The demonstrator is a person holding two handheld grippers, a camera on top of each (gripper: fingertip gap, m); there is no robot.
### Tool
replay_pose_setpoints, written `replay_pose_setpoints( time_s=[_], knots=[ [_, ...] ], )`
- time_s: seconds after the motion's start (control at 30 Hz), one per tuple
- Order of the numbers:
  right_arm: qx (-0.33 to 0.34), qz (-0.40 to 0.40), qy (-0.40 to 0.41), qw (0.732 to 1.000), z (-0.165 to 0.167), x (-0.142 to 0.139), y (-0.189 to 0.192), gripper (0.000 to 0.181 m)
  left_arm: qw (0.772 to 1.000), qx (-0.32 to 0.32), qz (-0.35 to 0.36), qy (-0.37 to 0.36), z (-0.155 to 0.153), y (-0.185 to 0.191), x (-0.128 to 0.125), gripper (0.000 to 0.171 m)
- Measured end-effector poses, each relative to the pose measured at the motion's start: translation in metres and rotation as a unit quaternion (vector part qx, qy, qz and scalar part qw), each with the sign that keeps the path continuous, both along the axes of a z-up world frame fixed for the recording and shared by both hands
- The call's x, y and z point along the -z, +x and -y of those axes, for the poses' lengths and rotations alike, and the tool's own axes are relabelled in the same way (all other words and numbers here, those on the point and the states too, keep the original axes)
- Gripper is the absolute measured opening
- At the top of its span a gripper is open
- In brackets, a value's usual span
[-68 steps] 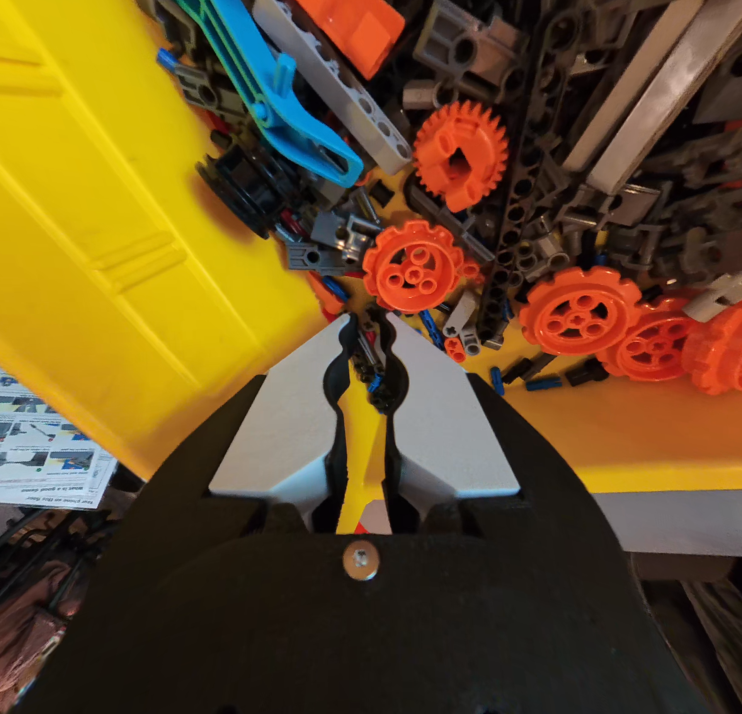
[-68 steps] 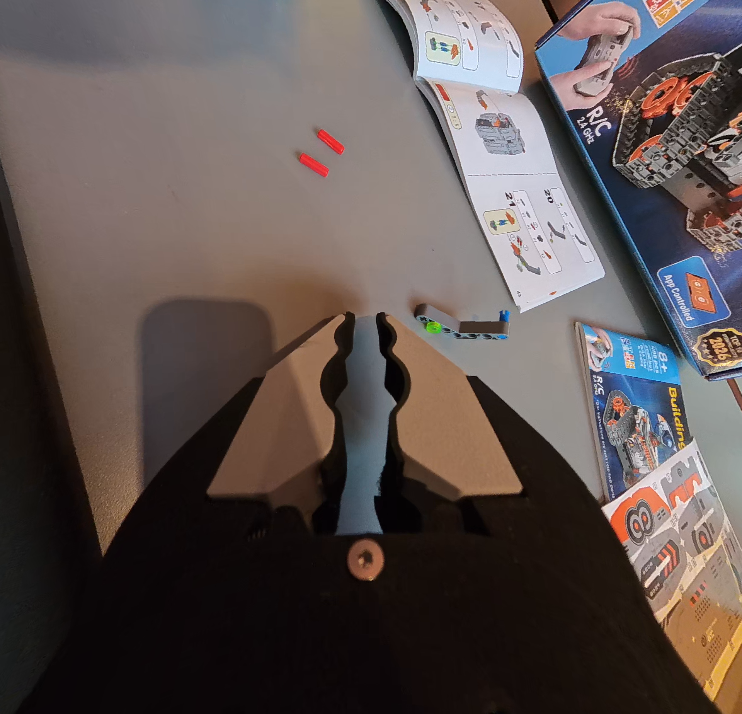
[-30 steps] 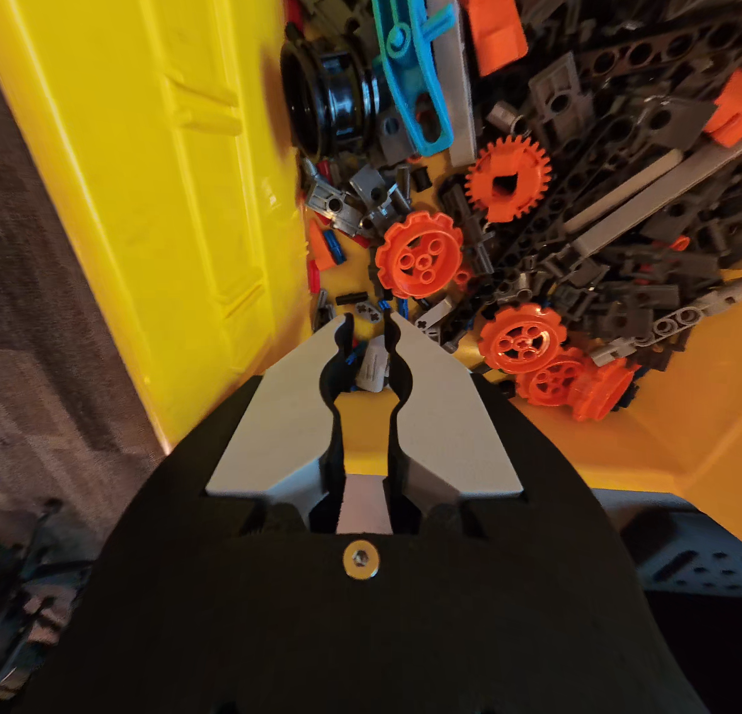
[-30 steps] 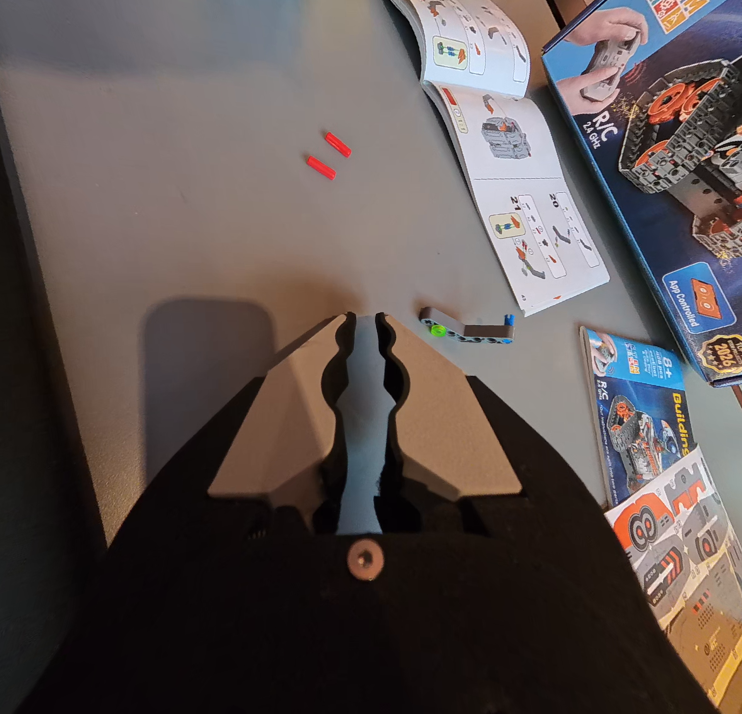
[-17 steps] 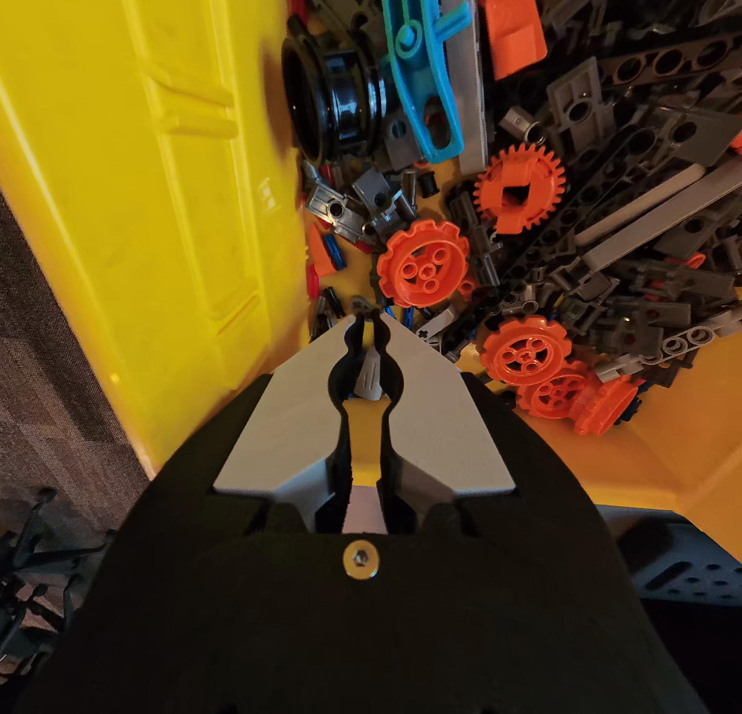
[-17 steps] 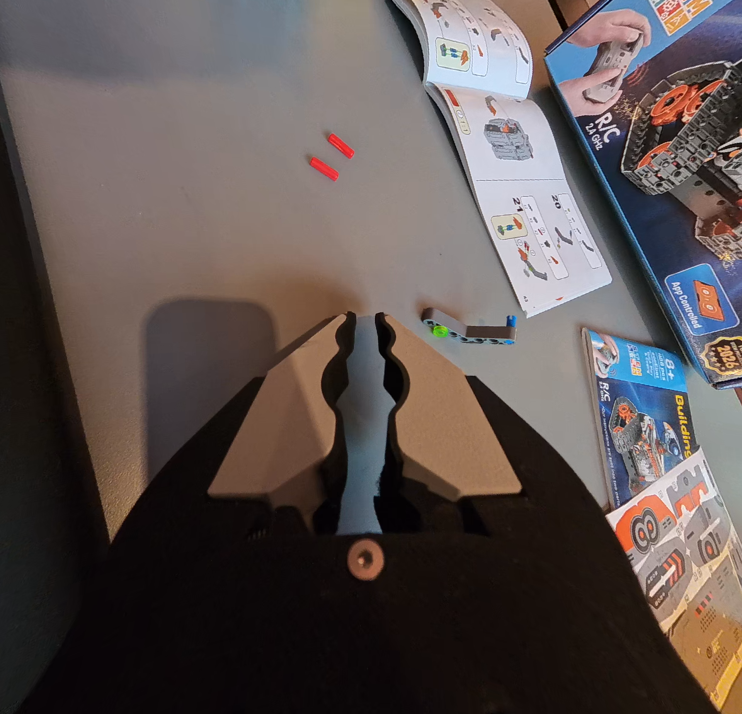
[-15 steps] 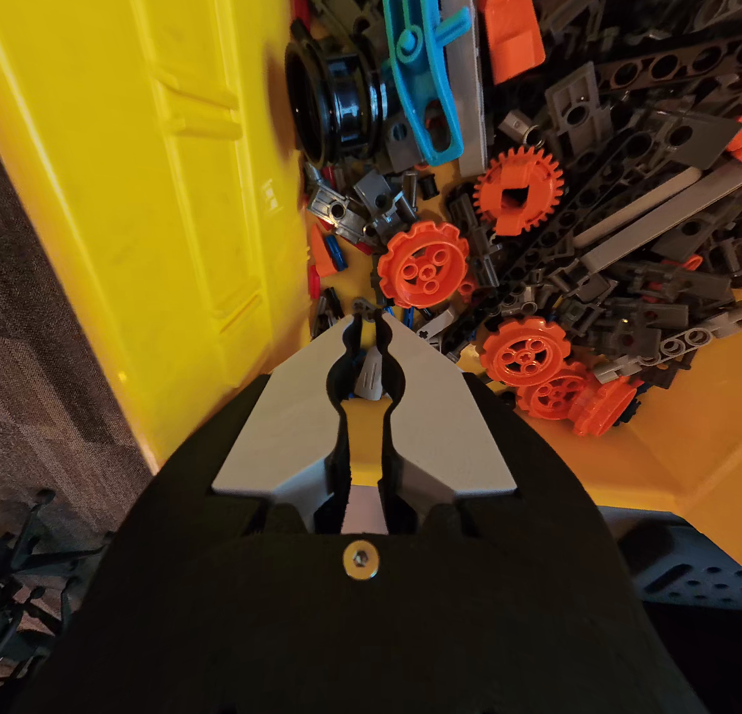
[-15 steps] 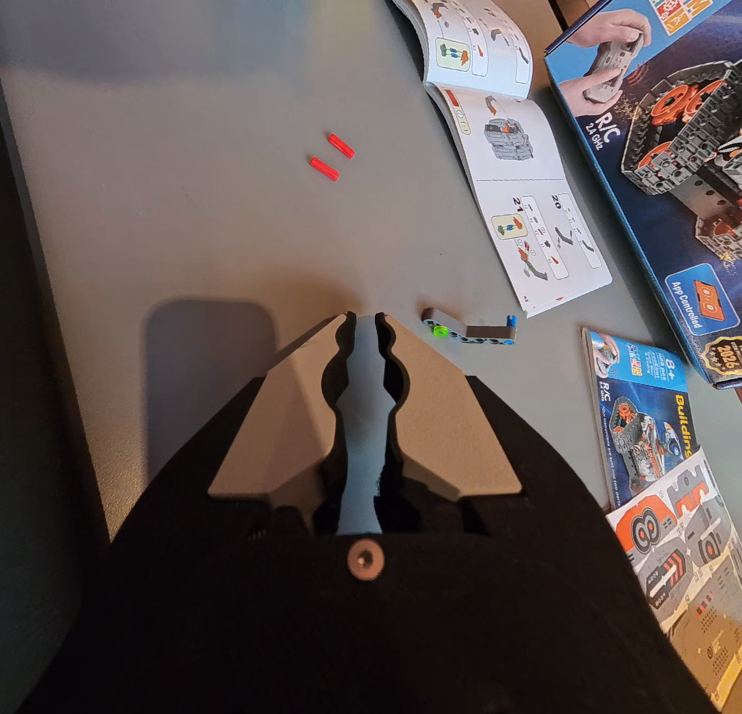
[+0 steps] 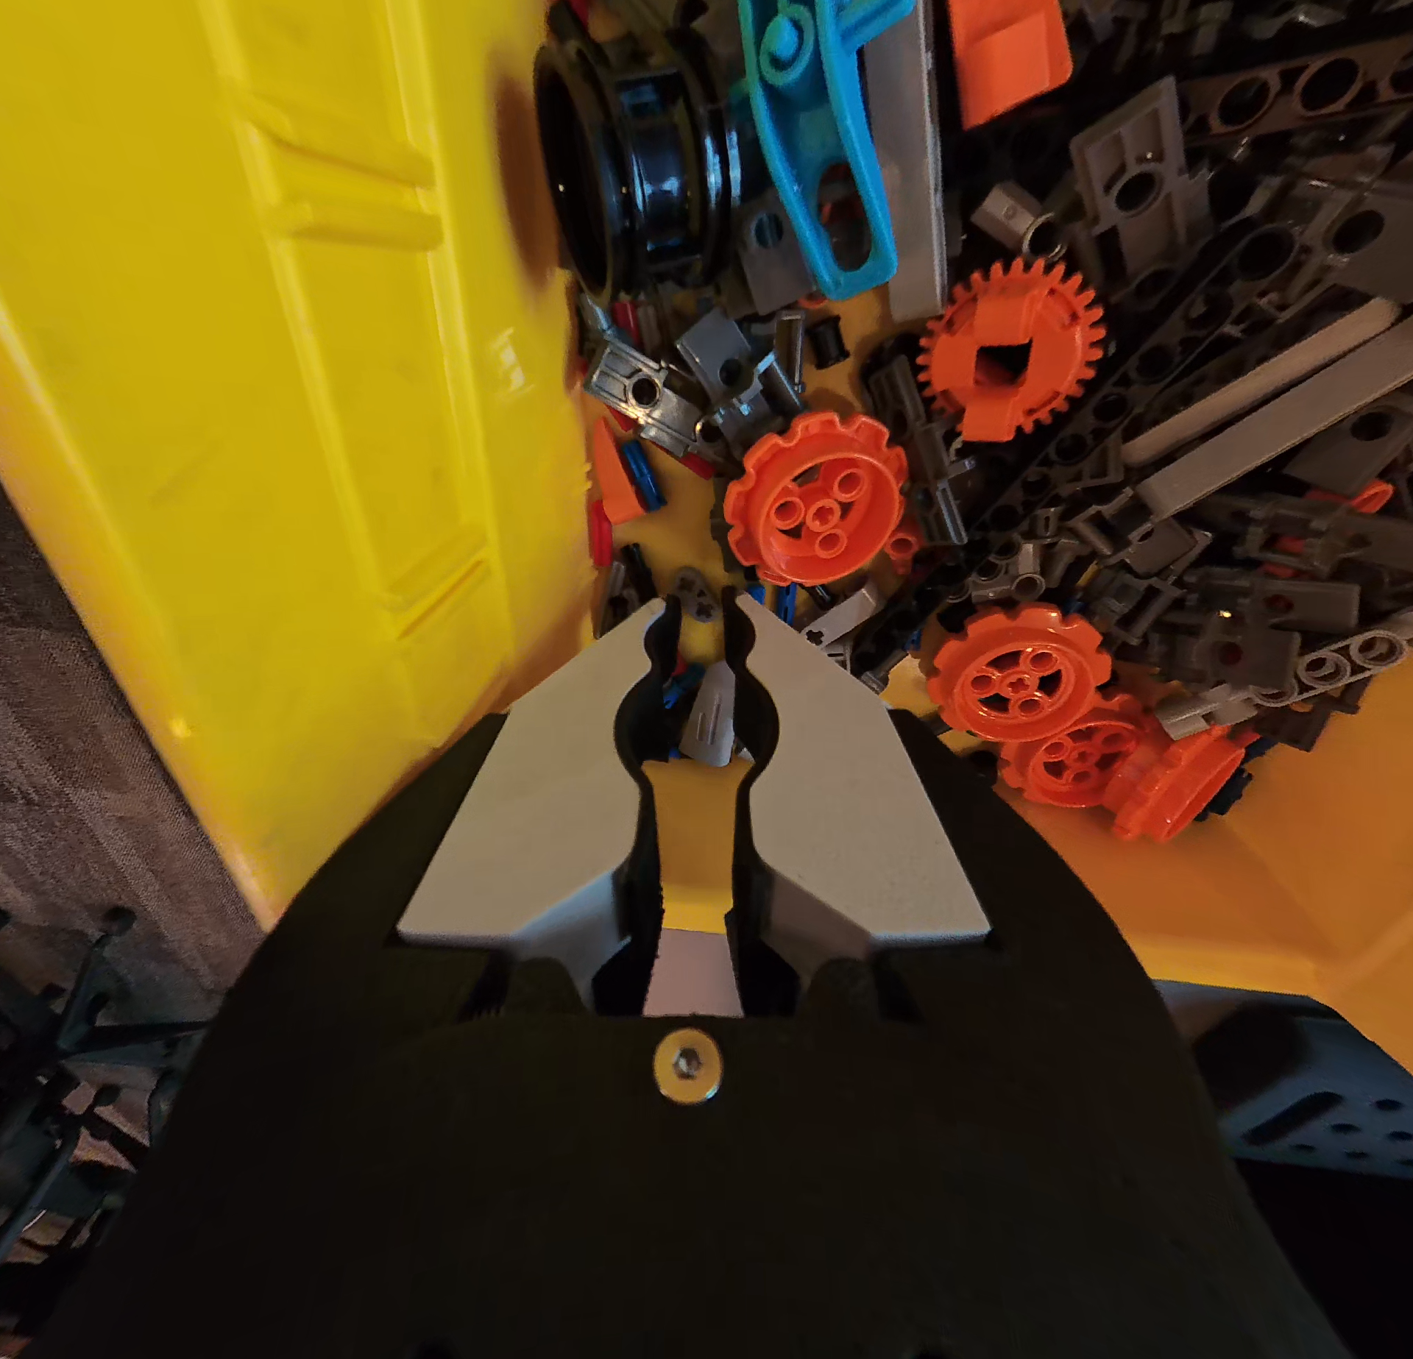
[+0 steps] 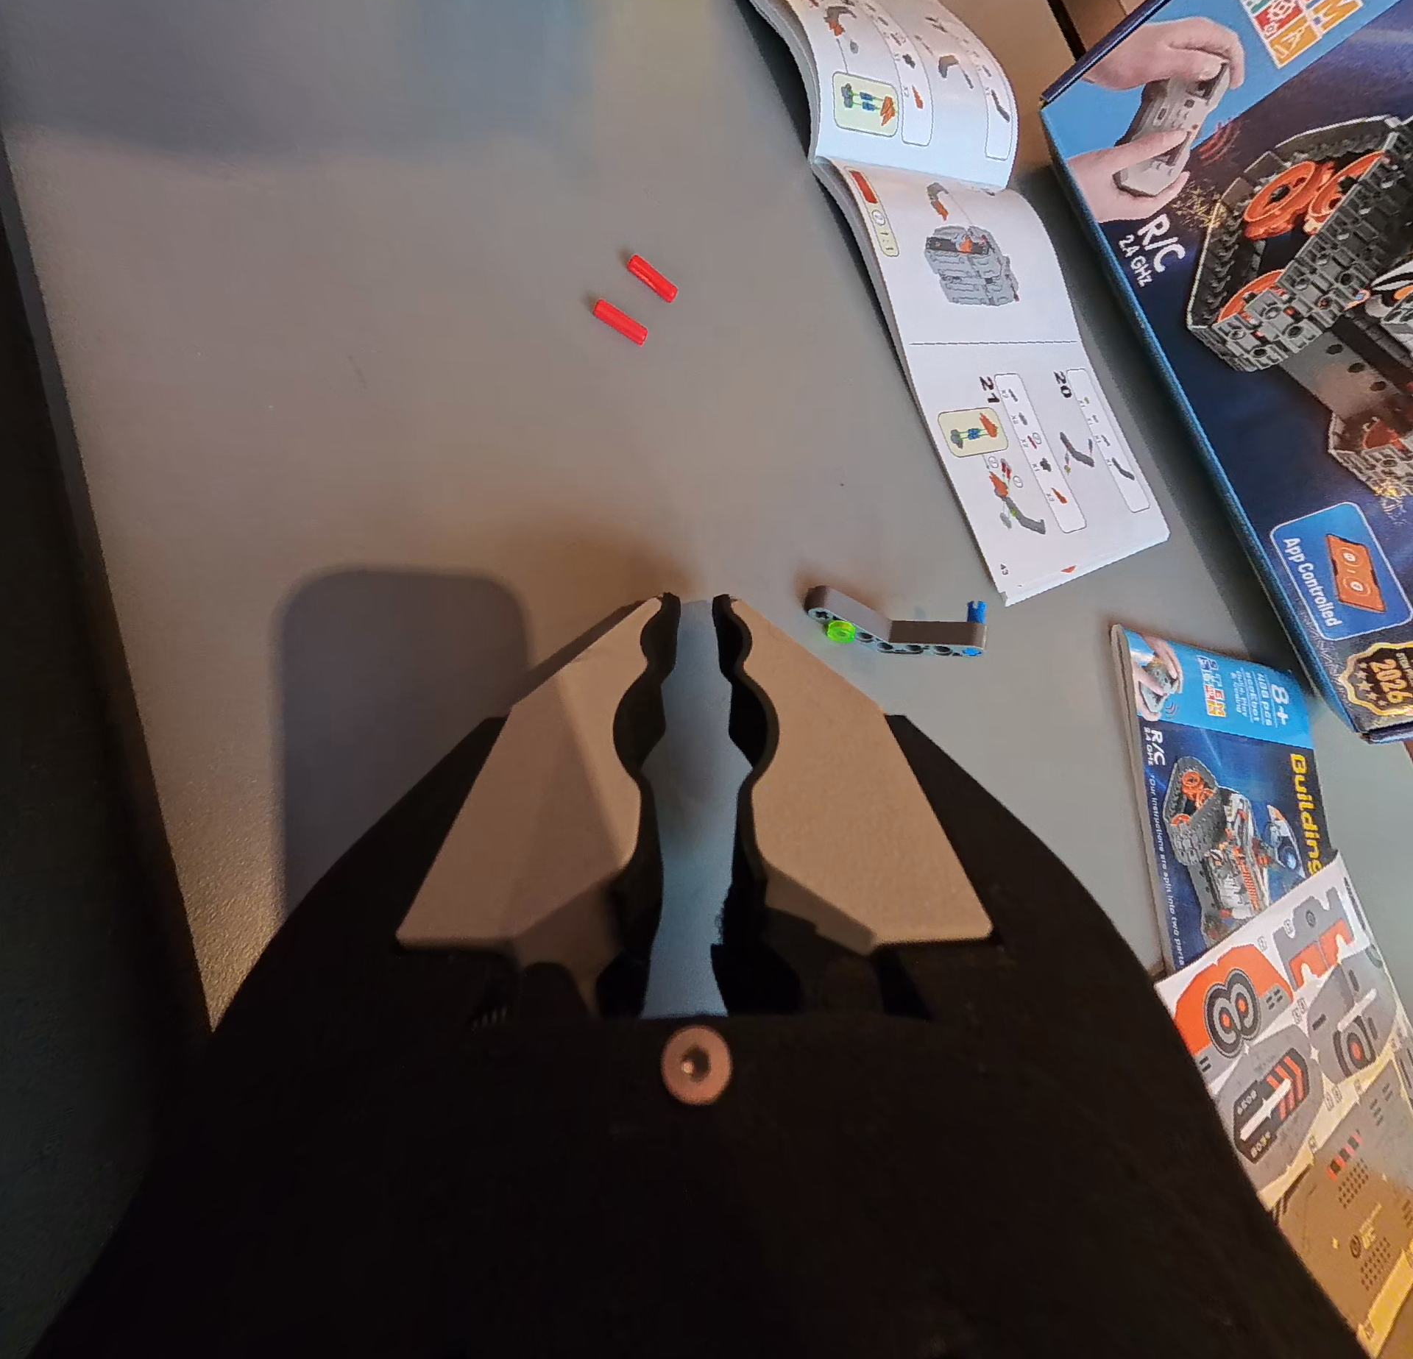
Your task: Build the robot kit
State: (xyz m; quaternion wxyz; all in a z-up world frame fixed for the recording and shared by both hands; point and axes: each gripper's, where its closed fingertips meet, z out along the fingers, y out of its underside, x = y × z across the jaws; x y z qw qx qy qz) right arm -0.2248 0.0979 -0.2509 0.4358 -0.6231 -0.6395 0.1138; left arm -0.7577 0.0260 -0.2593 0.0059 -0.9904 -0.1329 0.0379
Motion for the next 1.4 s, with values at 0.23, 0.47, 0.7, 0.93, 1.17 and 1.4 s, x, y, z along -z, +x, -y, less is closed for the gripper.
replay_pose_setpoints(
  time_s=[0.23,0.47,0.7,0.93,1.17,1.4],
  knots=[
    [0.0,0.0,0.0,1.0,0.0,0.0,0.0,0.009,1.0,0.013,0.0,0.011,0.002,0.0,-0.005,0.006],
    [-0.004,0.005,0.005,1.0,0.002,0.0,-0.001,0.009,0.957,0.1,0.091,0.256,-0.021,0.073,-0.081,0.006],
    [-0.008,0.006,0.007,1.0,0.003,0.0,-0.001,0.009,0.855,0.305,0.127,0.4,-0.019,0.195,-0.14,0.006],
    [-0.013,0.019,0.031,0.999,0.006,0.0,0.0,0.009,0.801,0.375,0.208,0.418,-0.002,0.28,-0.161,0.006],
    [-0.017,0.032,0.045,0.998,0.01,0.0,0.003,0.01,0.76,0.401,0.318,0.401,-0.002,0.382,-0.15,0.006],
    [0.012,0.027,0.022,0.999,0.006,0.0,0.008,0.011,0.77,0.427,0.333,0.339,-0.024,0.453,-0.11,0.006]
  ],
)
